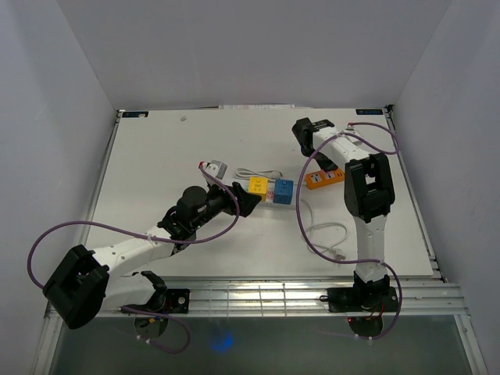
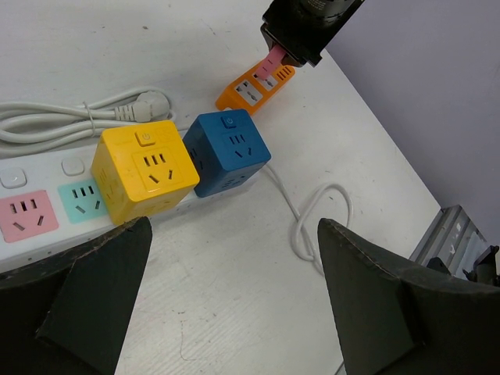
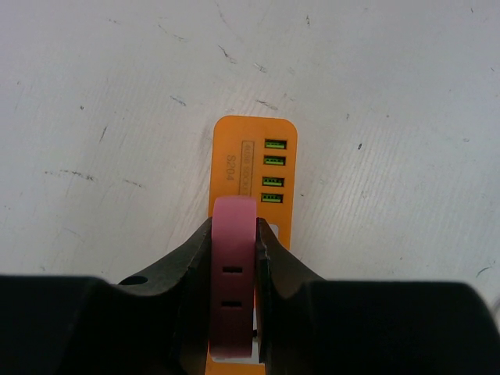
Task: Insert the plug
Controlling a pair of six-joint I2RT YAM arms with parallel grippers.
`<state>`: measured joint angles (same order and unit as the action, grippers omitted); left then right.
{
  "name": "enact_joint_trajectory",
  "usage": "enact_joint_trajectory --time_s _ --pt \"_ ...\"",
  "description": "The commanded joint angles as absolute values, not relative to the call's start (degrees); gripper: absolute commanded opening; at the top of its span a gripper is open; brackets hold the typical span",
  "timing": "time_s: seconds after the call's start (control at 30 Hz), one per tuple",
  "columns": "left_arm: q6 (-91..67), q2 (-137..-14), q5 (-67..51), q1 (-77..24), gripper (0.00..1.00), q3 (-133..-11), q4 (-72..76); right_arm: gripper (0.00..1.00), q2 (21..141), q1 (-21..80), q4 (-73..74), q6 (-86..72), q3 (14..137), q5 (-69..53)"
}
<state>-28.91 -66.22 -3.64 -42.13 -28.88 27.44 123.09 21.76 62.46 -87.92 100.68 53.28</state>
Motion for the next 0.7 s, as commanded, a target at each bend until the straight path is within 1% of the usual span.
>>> enact_joint_trajectory --time_s 0.0,0.67 --pt "-28.2 -65.7 -3.8 -42.4 0.98 -30.7 28.4 0.08 123.8 21.6 61.2 -87.8 99.2 52.2" --pt "-28.2 -66.0 -4.0 -42.7 0.98 -30.8 28.4 0.08 127.8 21.4 57.9 -84.8 100.4 50.9"
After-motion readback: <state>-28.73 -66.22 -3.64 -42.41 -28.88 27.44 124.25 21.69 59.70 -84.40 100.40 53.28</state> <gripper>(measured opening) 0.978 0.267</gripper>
